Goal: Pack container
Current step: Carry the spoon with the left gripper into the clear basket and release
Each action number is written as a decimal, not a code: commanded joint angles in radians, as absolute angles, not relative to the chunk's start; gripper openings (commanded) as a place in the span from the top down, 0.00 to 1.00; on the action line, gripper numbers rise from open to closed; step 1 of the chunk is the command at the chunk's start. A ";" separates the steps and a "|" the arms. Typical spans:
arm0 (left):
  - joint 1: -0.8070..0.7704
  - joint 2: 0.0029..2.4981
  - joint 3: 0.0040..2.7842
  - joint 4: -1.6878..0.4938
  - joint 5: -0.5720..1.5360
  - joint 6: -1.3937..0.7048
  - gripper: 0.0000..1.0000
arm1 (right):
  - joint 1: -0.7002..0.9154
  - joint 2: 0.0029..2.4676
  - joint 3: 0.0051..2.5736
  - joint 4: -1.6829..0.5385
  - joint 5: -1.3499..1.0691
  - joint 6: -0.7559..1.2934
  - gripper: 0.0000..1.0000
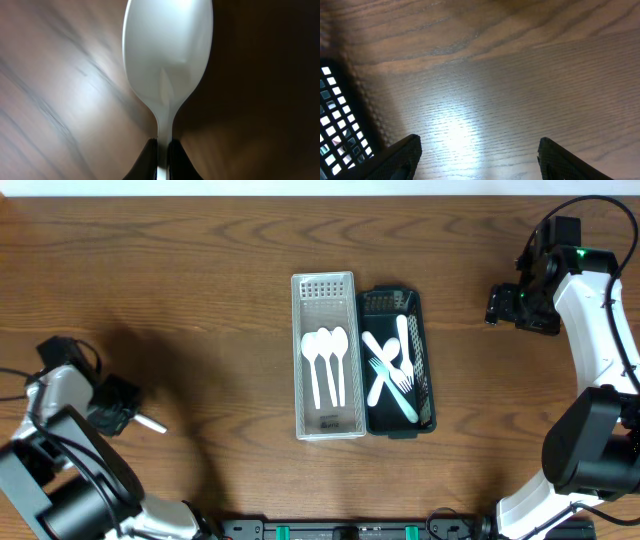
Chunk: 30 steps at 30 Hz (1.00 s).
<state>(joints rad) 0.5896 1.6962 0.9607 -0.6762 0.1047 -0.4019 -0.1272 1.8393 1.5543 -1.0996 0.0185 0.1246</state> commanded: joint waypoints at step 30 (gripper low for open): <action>-0.499 1.677 1.325 -0.859 0.067 -0.149 0.94 | -0.128 1.839 1.551 -1.099 0.019 0.114 0.22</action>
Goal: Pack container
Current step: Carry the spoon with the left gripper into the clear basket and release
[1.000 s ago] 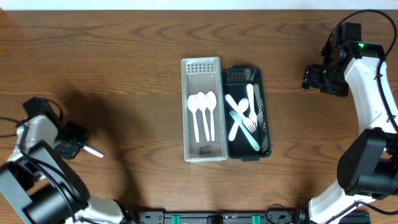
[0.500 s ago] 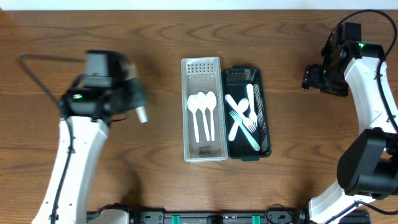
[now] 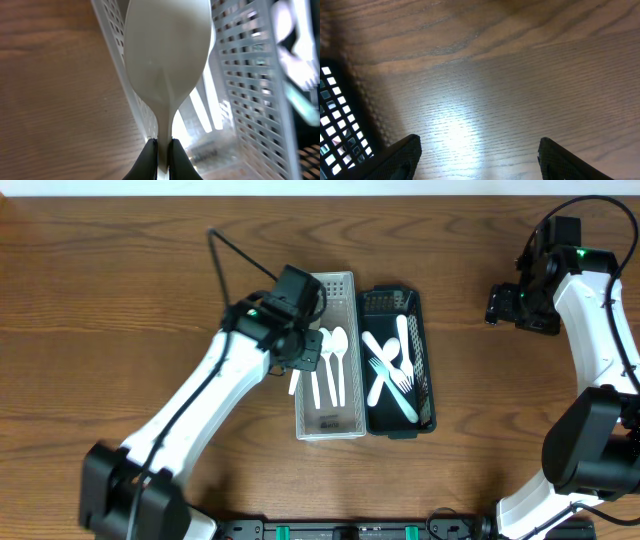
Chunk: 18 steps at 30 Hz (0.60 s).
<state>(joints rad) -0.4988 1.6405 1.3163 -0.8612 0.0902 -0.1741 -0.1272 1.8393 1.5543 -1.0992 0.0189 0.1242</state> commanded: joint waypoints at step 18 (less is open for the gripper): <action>-0.508 1.726 1.325 -0.838 0.074 -0.331 0.94 | -0.128 1.839 1.551 -1.099 0.019 0.114 0.22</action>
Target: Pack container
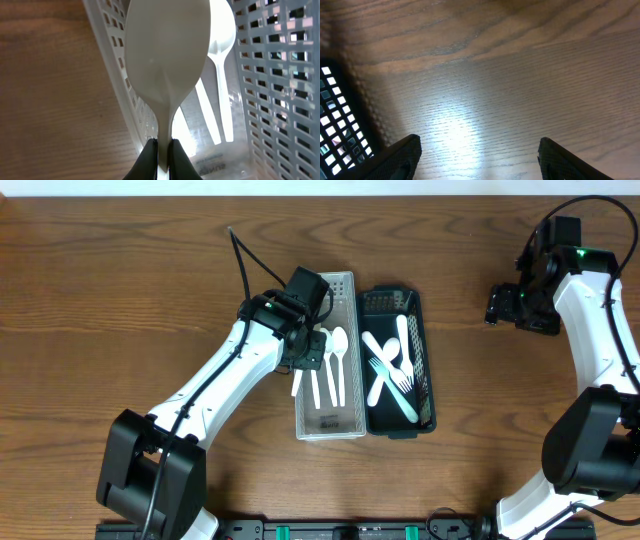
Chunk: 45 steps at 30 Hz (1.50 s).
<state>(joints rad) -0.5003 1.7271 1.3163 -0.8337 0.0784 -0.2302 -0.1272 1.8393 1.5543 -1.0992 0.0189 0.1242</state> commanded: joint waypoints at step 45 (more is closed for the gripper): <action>-0.141 1.584 1.411 -0.781 -0.105 -0.285 0.02 | 0.079 1.839 1.554 -0.794 0.019 0.076 0.01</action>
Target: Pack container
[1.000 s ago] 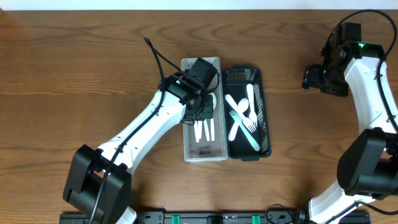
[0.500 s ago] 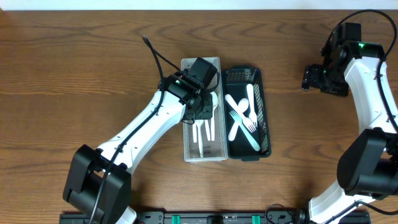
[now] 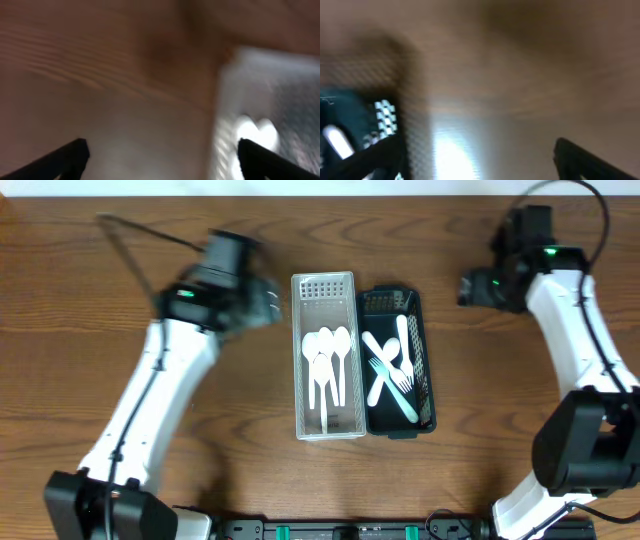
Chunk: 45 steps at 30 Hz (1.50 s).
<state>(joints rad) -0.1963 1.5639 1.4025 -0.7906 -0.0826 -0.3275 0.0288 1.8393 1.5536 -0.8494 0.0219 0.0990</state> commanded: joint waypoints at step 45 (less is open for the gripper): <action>-0.189 0.356 0.648 -0.860 -0.289 -0.263 0.02 | 0.068 0.665 0.481 -0.703 0.180 0.115 0.01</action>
